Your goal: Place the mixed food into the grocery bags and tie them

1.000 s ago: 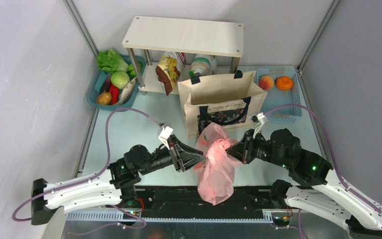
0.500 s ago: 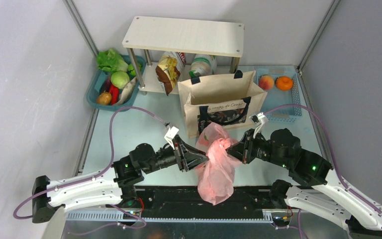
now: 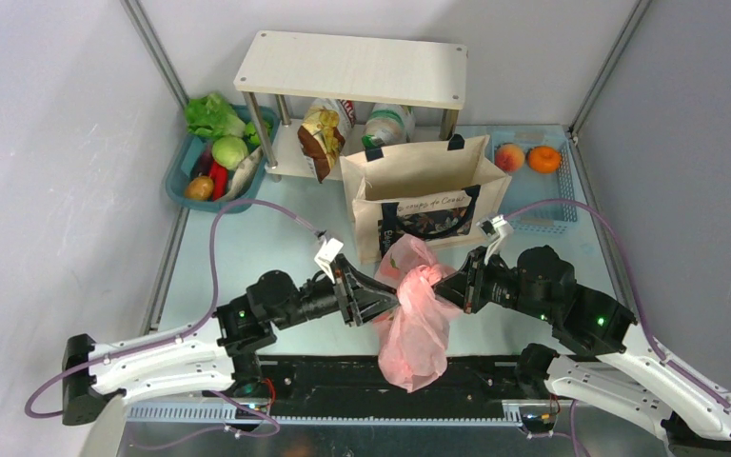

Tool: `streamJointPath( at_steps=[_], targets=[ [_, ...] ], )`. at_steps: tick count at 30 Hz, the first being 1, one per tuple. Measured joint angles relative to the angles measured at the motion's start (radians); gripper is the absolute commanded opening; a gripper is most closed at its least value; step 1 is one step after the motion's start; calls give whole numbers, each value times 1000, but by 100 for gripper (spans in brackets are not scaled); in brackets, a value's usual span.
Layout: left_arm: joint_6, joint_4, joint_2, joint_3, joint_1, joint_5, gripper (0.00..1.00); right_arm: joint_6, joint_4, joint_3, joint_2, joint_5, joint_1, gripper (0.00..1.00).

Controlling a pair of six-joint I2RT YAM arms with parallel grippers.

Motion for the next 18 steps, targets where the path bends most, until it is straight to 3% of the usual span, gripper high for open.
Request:
streamJointPath(
  at_steps=[9, 11, 14, 15, 18],
  targets=[
    [7, 0, 52, 29, -2, 0, 41, 1, 0, 0, 1, 0, 0, 0],
    [8, 0, 61, 34, -2, 0, 32, 2, 0, 0, 1, 0, 0, 0],
    [18, -1, 74, 45, -2, 2, 6, 3, 0, 0, 1, 0, 0, 0],
    [23, 0, 75, 47, -2, 2, 1, 4, 0, 0, 1, 1, 0, 0],
    [36, 0, 74, 52, -2, 0, 0, 14, -14, 0, 2, 13, 0, 0]
  ],
)
